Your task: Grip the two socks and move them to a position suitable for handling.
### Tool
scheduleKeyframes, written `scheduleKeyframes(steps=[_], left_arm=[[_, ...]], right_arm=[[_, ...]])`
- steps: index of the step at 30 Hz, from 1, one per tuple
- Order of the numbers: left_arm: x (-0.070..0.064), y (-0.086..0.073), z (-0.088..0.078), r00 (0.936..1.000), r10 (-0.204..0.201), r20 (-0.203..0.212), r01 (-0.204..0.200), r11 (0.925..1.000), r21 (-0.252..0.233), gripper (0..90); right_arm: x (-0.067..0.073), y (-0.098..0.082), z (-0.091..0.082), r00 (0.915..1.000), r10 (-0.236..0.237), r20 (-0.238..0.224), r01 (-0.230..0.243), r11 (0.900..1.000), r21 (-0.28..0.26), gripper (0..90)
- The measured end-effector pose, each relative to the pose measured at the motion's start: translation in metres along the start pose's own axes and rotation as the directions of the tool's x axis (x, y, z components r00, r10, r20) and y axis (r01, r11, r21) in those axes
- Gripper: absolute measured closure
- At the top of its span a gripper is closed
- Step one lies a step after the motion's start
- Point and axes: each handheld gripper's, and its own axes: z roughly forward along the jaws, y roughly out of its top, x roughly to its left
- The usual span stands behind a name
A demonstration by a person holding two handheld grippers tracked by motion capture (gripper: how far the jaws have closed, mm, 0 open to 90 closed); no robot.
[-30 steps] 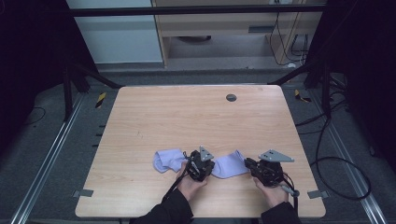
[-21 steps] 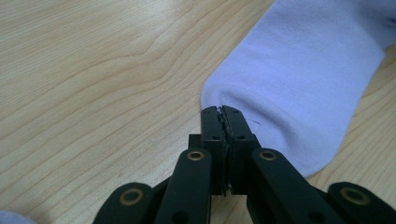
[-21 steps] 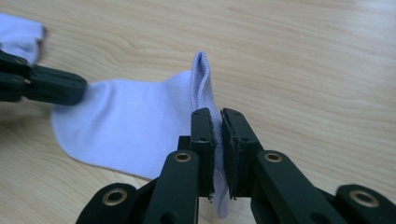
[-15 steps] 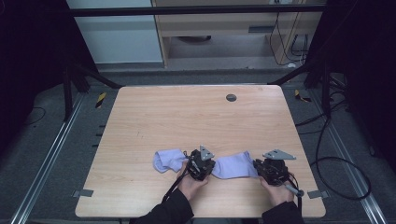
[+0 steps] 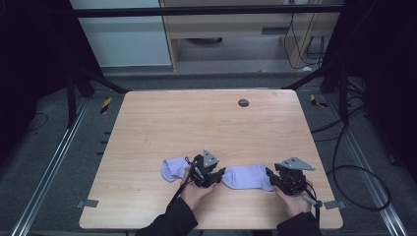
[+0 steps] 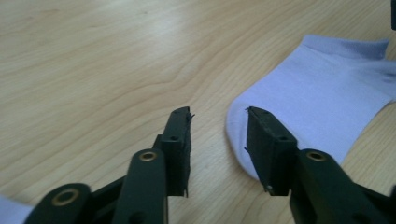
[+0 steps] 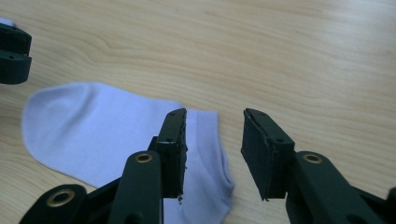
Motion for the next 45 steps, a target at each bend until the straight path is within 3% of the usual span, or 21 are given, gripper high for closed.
scheduleKeyframes(steps=[2,5,13,21,26,32,43,45], left_arm=[[0.007,0.0,-0.01,1.0,0.0,-0.002,0.0,0.9999,-0.011,54.3],[0.024,-0.003,-0.03,0.9993,-0.008,-0.036,0.007,0.9997,-0.025,49.8],[0.053,-0.013,-0.065,0.9967,-0.058,-0.057,0.055,0.9972,-0.052,45.3],[0.079,-0.035,-0.098,0.9886,-0.076,-0.13,0.069,0.996,-0.056,43.4],[0.088,-0.046,-0.107,0.9846,-0.087,-0.152,0.079,0.9954,-0.054,42.6],[0.101,-0.062,-0.121,0.9772,-0.11,-0.182,0.102,0.9935,-0.051,42.6],[0.111,-0.079,-0.119,0.9695,-0.13,-0.208,0.129,0.9915,-0.015,44.9],[0.112,-0.081,-0.117,0.9675,-0.137,-0.212,0.138,0.9903,-0.008,46.0]], right_arm=[[0.001,0.002,-0.002,0.9998,-0.004,-0.02,0.003,1.0,-0.028,59.1],[0.004,0.007,-0.006,0.999,-0.006,-0.044,0.003,0.998,-0.063,57.6],[0.013,0.016,-0.001,0.9957,-0.03,-0.087,0.025,0.997,-0.067,53.8],[0.029,0.031,0.009,0.9886,-0.053,-0.141,0.044,0.997,-0.065,50.1],[0.04,0.04,0.017,0.9827,-0.079,-0.168,0.069,0.996,-0.064,49.1],[0.063,0.056,0.031,0.9726,-0.101,-0.209,0.09,0.994,-0.064,48.0],[0.106,0.072,0.055,0.9503,-0.163,-0.265,0.15,0.986,-0.068,49.3],[0.116,0.074,0.059,0.9423,-0.179,-0.283,0.166,0.984,-0.068,49.9]])
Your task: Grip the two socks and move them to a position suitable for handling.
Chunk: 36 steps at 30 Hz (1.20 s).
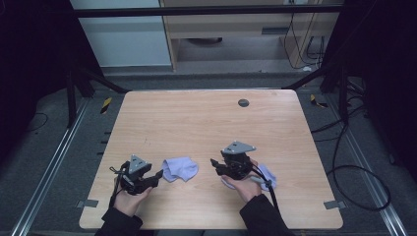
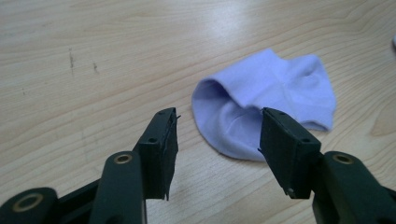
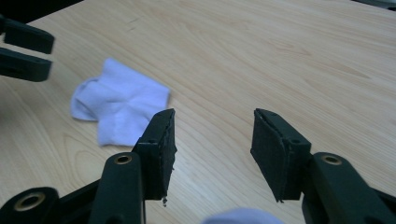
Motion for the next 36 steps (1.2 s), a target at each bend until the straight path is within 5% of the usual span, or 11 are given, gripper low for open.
scheduleKeyframes(steps=[20,36], left_arm=[[-0.001,-0.003,0.027,1.0,0.006,-0.004,-0.006,0.9987,0.051,52.4],[-0.003,-0.004,0.036,0.9999,0.015,0.005,-0.016,0.9957,0.092,65.0]], right_arm=[[0.061,0.001,0.062,0.9872,-0.073,-0.142,0.088,0.99,0.107,57.8],[0.079,-0.01,0.088,0.9821,-0.101,-0.159,0.13,0.975,0.179,66.7]])
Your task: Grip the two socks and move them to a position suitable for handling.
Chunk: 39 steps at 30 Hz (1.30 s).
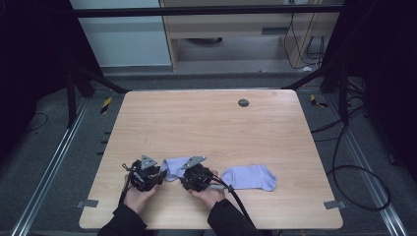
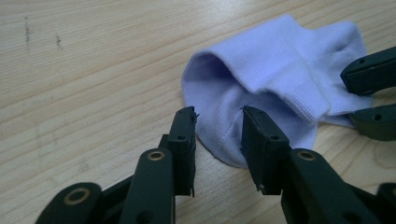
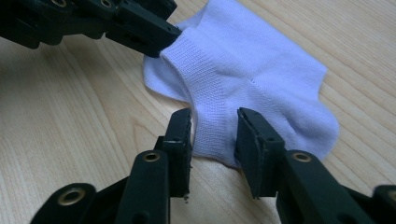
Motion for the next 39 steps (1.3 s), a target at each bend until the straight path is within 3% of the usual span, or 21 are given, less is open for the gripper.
scheduleKeyframes(steps=[7,11,15,19,24,29,39], left_arm=[[-0.001,0.0,0.002,0.9999,-0.009,0.009,0.009,0.9999,0.006,70.8],[-0.002,0.0,0.002,0.9997,-0.001,0.024,0.001,1.0,0.01,79.4],[-0.004,0.001,0.002,0.9995,0.003,0.032,-0.003,0.9999,0.01,83.6],[-0.003,0.002,-0.001,0.9986,0.011,0.052,-0.011,0.9999,0.003,85.9],[-0.002,0.003,-0.004,0.9977,0.019,0.065,-0.019,0.9998,-0.001,86.2],[0.001,0.004,-0.008,0.9961,0.03,0.083,-0.03,0.9995,-0.003,86.3],[-0.001,0.004,-0.011,0.9945,0.059,0.087,-0.061,0.9981,0.011,86.3]], right_arm=[[0.0,0.0,0.0,0.9996,-0.005,0.027,0.004,1.0,0.005,77.7],[0.0,0.001,-0.001,0.9996,0.017,0.023,-0.017,1.0,0.007,81.8],[0.0,0.002,-0.007,0.9993,0.037,0.007,-0.036,0.999,-0.031,82.2],[-0.003,0.009,-0.022,0.9975,0.07,-0.003,-0.07,0.991,-0.115,82.1],[-0.007,0.014,-0.031,0.9944,0.105,0.003,-0.103,0.98,-0.17,82.1],[-0.016,0.021,-0.035,0.9856,0.164,0.04,-0.152,0.965,-0.216,81.9],[-0.032,0.029,-0.022,0.9659,0.232,0.115,-0.201,0.952,-0.232,81.3]])
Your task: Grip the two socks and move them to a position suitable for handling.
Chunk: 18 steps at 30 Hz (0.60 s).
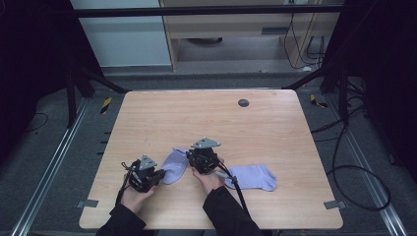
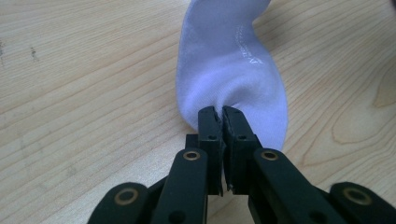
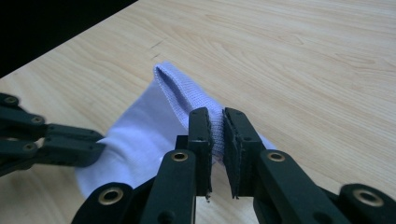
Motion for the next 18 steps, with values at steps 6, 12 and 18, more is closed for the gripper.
scheduleKeyframes(steps=[6,12,18], left_arm=[[0.003,0.0,0.0,0.9996,-0.009,-0.025,0.009,0.9999,0.004,86.0],[0.006,-0.001,0.001,0.9988,-0.02,-0.045,0.02,0.9998,-0.001,81.4],[0.011,-0.002,-0.006,0.9952,-0.059,-0.078,0.055,0.9967,-0.061,60.8]], right_arm=[[-0.004,-0.001,0.007,0.999,-0.001,0.045,0.0,1.0,0.008,79.5],[-0.01,0.002,0.009,0.9939,-0.039,0.103,0.039,0.999,0.006,70.0],[-0.018,0.01,-0.001,0.9924,-0.042,0.116,0.045,0.999,-0.016,63.0]])
